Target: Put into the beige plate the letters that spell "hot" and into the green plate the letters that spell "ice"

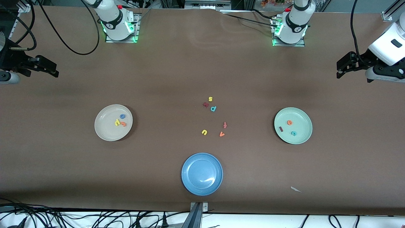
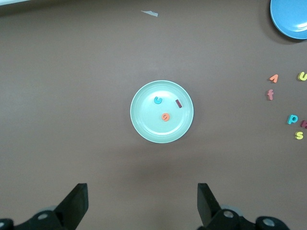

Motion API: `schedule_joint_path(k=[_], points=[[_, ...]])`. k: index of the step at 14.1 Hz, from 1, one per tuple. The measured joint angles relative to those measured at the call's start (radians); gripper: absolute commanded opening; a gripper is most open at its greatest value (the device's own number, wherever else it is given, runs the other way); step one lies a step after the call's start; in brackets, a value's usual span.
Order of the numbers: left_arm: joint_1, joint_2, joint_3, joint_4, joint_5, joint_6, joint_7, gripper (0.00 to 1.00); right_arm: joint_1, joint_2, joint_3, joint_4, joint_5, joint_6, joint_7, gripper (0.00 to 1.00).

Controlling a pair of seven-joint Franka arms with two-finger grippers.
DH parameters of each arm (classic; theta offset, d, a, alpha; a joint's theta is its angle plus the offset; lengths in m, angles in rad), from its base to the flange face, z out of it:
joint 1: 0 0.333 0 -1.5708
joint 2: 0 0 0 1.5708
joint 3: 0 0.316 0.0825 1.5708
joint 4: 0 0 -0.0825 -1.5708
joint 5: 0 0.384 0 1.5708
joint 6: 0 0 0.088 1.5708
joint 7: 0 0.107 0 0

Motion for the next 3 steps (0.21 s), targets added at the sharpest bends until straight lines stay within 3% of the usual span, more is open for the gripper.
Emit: schedule_joint_path(k=[3], points=[[0.001, 0.000, 0.004, 0.000, 0.000, 0.000, 0.000, 1.00, 0.000, 0.000, 0.000, 0.000, 0.000, 0.000, 0.000, 1.00]])
